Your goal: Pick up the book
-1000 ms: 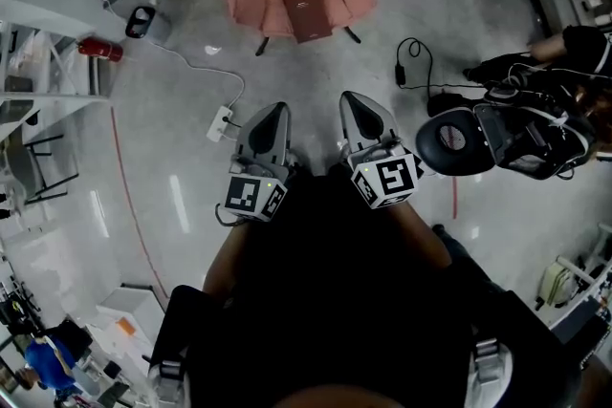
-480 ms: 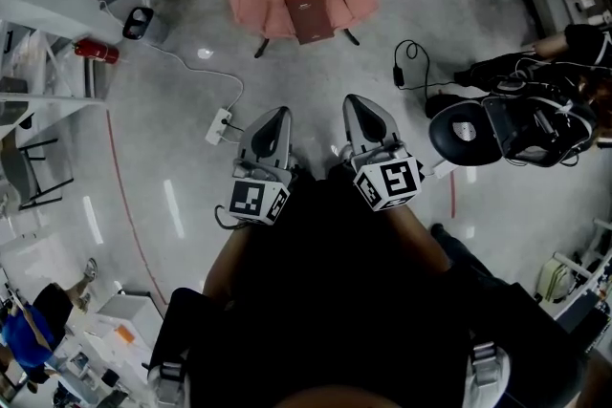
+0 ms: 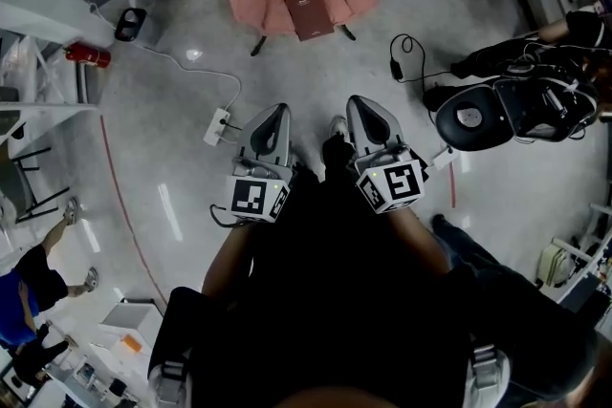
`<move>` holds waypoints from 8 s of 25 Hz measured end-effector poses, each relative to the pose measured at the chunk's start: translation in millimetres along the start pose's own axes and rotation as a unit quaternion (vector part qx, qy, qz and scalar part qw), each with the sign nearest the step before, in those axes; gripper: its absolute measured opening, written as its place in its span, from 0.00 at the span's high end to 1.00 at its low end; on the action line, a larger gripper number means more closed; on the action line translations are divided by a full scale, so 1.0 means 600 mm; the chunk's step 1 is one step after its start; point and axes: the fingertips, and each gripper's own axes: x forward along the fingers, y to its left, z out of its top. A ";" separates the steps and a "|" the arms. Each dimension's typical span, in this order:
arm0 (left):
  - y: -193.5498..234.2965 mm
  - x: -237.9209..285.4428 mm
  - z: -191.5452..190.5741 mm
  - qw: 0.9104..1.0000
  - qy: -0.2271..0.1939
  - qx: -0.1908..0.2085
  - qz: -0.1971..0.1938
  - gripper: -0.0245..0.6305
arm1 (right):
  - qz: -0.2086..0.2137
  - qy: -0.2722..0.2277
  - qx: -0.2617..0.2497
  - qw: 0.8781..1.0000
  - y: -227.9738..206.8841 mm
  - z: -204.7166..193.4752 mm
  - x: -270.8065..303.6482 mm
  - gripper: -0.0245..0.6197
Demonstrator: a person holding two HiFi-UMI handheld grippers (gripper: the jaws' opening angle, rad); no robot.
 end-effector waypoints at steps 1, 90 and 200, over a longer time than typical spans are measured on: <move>0.003 0.003 0.001 1.000 -0.001 0.000 0.001 0.95 | -0.001 0.002 0.002 1.000 -0.002 -0.001 0.003 0.96; 0.394 0.619 -0.334 0.984 0.093 -0.065 0.134 0.95 | -0.014 0.155 0.116 0.981 -0.406 -0.369 0.625 0.96; 0.470 0.663 -0.567 0.973 0.126 -0.091 0.173 0.95 | -0.052 0.291 0.104 0.950 -0.508 -0.746 0.699 0.73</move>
